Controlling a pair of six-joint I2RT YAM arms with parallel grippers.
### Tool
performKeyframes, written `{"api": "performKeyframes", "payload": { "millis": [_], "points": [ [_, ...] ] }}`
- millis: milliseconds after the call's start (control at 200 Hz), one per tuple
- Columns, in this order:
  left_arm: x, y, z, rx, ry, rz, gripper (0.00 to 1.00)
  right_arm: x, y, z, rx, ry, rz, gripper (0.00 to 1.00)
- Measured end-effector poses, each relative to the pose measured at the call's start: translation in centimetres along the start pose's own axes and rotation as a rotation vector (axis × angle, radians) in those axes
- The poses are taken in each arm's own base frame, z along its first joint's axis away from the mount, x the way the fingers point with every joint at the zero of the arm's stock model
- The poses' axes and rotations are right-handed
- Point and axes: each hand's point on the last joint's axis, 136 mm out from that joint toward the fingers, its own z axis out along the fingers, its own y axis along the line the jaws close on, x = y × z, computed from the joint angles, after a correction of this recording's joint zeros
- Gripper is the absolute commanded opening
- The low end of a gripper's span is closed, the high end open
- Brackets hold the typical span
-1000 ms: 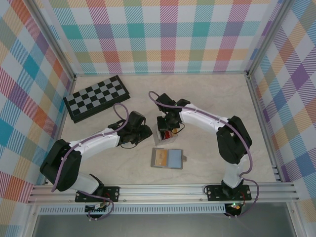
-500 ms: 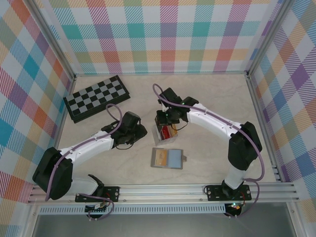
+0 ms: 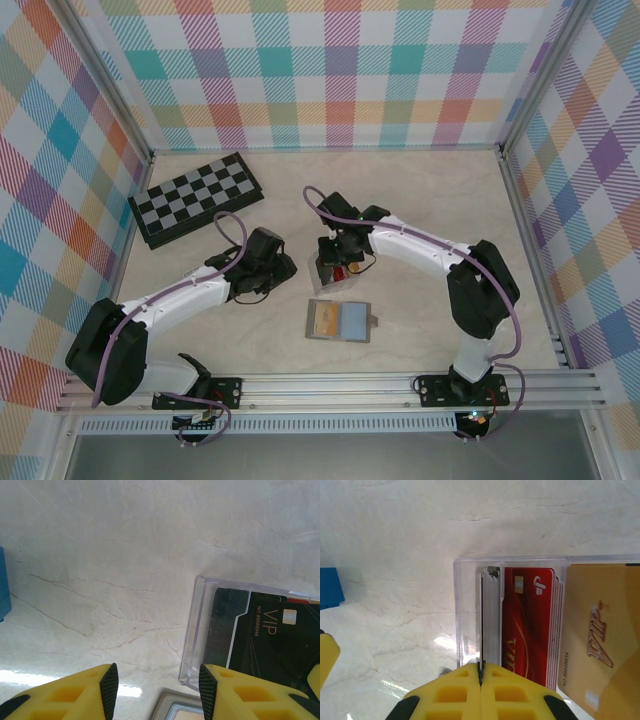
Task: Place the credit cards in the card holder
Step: Pick up the credit card from the storage box.
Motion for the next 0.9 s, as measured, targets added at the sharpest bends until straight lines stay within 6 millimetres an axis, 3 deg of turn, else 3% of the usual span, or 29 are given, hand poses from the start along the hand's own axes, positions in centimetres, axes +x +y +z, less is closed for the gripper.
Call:
{"api": "performKeyframes", "payload": {
  "millis": [130, 230, 400, 560, 740, 900],
  "points": [
    [0.3, -0.3, 0.0, 0.014, 0.018, 0.001, 0.49, 0.4, -0.1, -0.4, -0.007, -0.004, 0.000, 0.04],
    [0.7, -1.3, 0.0, 0.070, 0.048, 0.013, 0.51, 0.9, 0.0, -1.8, -0.045, -0.026, 0.005, 0.04],
    [1.5, -4.9, -1.0, 0.296, 0.110, 0.000, 0.58, 1.4, 0.5, -7.3, -0.229, -0.127, 0.065, 0.04],
    [1.4, -8.8, -3.1, 0.526, 0.151, -0.015, 0.63, 1.3, -0.8, -11.7, -0.412, -0.225, 0.182, 0.04],
    [1.6, -13.1, -6.1, 0.761, 0.209, 0.021, 0.64, 1.3, -0.8, -13.3, -0.560, -0.239, 0.261, 0.05],
    [2.5, -14.5, -7.0, 0.845, 0.273, 0.055, 0.55, 0.9, 0.4, -14.2, -0.669, -0.233, 0.286, 0.05]
  ]
}}
